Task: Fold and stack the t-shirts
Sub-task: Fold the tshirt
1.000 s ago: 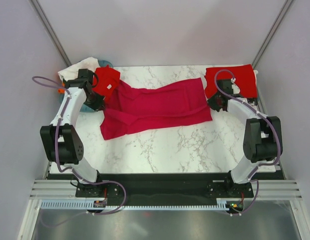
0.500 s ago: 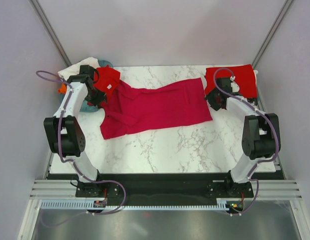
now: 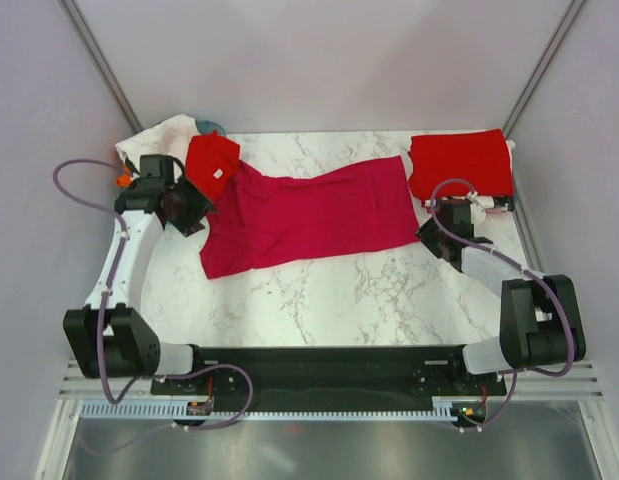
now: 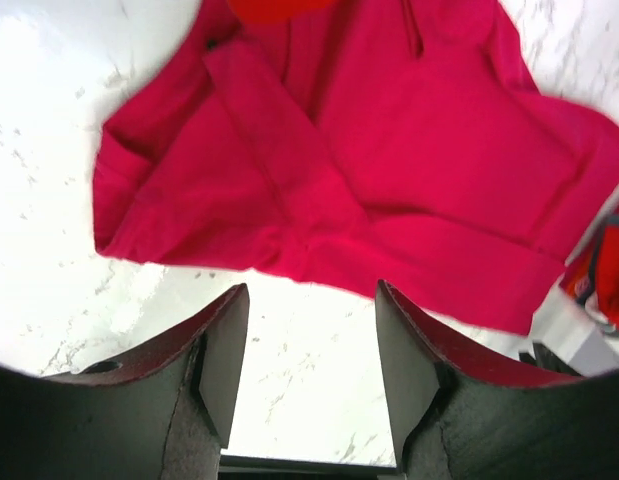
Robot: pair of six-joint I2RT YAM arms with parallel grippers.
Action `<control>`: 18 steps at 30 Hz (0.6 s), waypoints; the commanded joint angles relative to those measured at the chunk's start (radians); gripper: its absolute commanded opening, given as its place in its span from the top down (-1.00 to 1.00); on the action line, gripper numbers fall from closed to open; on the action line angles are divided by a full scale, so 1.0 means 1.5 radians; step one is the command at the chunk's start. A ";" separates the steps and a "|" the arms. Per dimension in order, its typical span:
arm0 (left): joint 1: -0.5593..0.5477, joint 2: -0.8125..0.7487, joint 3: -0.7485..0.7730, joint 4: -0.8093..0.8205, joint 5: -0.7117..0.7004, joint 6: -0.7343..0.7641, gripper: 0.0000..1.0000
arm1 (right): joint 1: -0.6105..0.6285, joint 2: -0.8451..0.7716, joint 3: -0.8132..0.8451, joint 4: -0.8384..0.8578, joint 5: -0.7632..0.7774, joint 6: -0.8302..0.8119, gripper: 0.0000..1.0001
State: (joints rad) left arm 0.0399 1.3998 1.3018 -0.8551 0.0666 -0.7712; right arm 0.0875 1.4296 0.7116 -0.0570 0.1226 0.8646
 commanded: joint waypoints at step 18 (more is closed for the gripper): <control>0.003 -0.331 -0.420 0.299 0.117 -0.009 -0.84 | -0.001 0.101 -0.078 0.229 0.020 0.046 0.73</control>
State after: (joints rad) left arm 0.0399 0.9329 0.6991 -0.4866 0.2207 -0.7509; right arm 0.0875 1.5715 0.5800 0.2913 0.1120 0.9108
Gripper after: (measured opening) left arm 0.925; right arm 0.179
